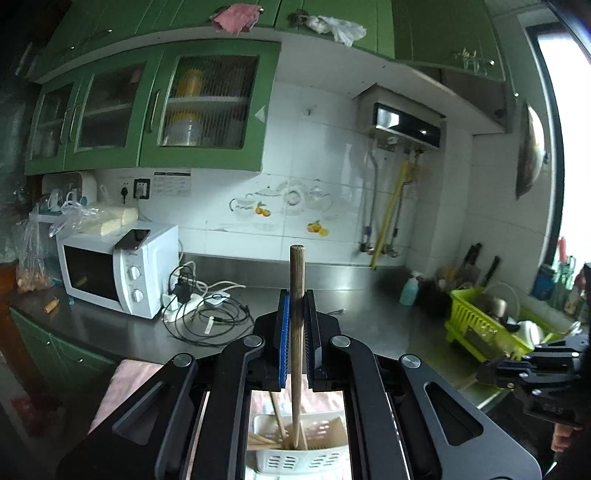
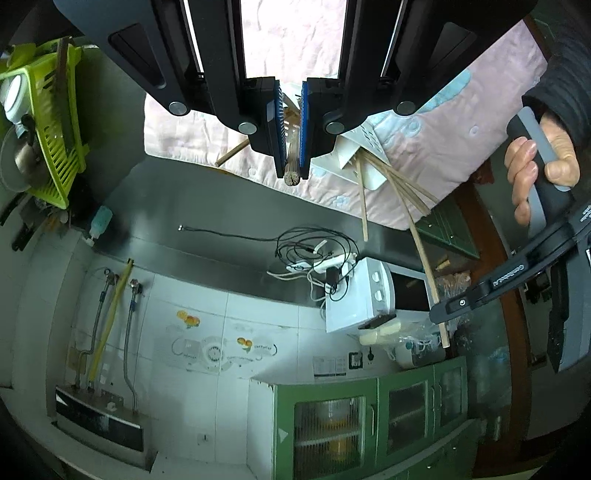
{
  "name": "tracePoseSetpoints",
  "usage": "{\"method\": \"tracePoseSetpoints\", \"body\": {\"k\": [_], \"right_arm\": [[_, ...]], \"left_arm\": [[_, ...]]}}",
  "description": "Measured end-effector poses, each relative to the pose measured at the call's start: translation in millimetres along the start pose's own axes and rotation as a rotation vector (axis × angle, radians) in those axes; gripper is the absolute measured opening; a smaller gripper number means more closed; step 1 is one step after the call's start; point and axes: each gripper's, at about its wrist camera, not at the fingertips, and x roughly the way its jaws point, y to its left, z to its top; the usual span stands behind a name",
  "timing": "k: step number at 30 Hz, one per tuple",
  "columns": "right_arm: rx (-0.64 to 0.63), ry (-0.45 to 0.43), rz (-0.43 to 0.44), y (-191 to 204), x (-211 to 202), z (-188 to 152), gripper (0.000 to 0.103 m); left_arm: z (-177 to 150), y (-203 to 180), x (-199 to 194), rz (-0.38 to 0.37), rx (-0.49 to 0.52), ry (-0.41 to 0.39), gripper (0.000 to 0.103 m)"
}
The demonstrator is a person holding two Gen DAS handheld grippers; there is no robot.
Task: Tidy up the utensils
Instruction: 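Lower the right tool's chopstick into the holder while the left lowers its own, then open both grippers and pull them back from the white holder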
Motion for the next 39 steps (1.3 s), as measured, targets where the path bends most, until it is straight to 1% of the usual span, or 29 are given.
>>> {"method": "tracePoseSetpoints", "body": {"k": [3,7,12,15,17,19,21,22,24,26,27,29,31,32,33,34,36,37,38,39], "right_arm": [[0.005,0.016,0.005,-3.6,12.0,-2.0,0.007],[0.013,0.033,0.014,-5.3,24.3,-5.4,0.007],[0.02,0.044,0.022,-5.2,33.9,-7.3,0.007],[0.026,0.044,0.022,-4.7,37.2,-9.0,0.008],[0.03,0.045,0.021,-5.1,38.1,-9.6,0.012],[0.032,0.043,0.017,-5.6,37.7,-9.4,0.016],[0.035,0.036,0.012,-6.0,35.7,-9.5,0.02],[0.038,0.033,0.011,-5.9,33.8,-9.8,0.021],[0.041,0.027,0.011,-6.0,29.4,-11.8,0.025],[0.04,0.018,0.008,-3.6,22.8,-13.7,0.033],[0.039,0.012,0.007,-2.2,18.7,-15.2,0.035],[0.038,0.0,0.005,0.8,10.6,-19.2,0.041],[0.037,-0.012,0.004,5.6,1.5,-25.8,0.045],[0.032,-0.015,0.0,8.7,-2.0,-29.6,0.049],[0.028,-0.018,-0.003,11.1,-5.1,-32.5,0.051],[0.02,-0.025,-0.012,15.5,-9.8,-37.6,0.052],[0.01,-0.034,-0.022,22.0,-15.9,-46.1,0.056],[0.008,-0.039,-0.028,25.0,-18.6,-51.0,0.063],[0.006,-0.047,-0.035,29.6,-22.3,-58.0,0.064],[0.002,-0.051,-0.035,34.1,-25.0,-63.8,0.064]], "left_arm": [[-8.6,0.6,15.7,0.033,0.019,0.018,0.006],[-19.6,4.5,31.5,0.05,0.018,0.054,0.006],[-27.6,9.3,39.8,0.042,-0.002,0.087,0.006],[-30.8,9.2,40.3,0.038,-0.002,0.096,0.009],[-32.0,8.0,39.7,0.041,0.009,0.099,0.009],[-32.5,7.8,37.4,0.035,0.008,0.101,0.015],[-33.1,6.7,34.1,0.039,0.01,0.099,0.031],[-33.4,6.6,31.8,0.043,0.011,0.097,0.035],[-34.0,7.3,24.4,0.037,0.015,0.098,0.037],[-34.9,7.9,16.9,0.038,0.016,0.098,0.044],[-36.1,8.7,9.9,0.043,0.015,0.094,0.049],[-39.2,10.3,-2.6,0.044,0.013,0.091,0.053],[-43.9,10.9,-15.8,0.053,0.016,0.093,0.061],[-46.3,11.1,-21.4,0.056,0.017,0.093,0.063],[-49.6,11.5,-28.9,0.061,0.021,0.094,0.067],[-52.7,11.9,-35.8,0.066,0.024,0.094,0.069],[-61.4,12.5,-51.9,0.072,0.03,0.099,0.076],[-65.9,13.0,-59.2,0.075,0.031,0.098,0.078],[-71.8,13.5,-68.2,0.08,0.034,0.099,0.083],[-77.4,14.2,-76.1,0.084,0.037,0.101,0.086]]}}
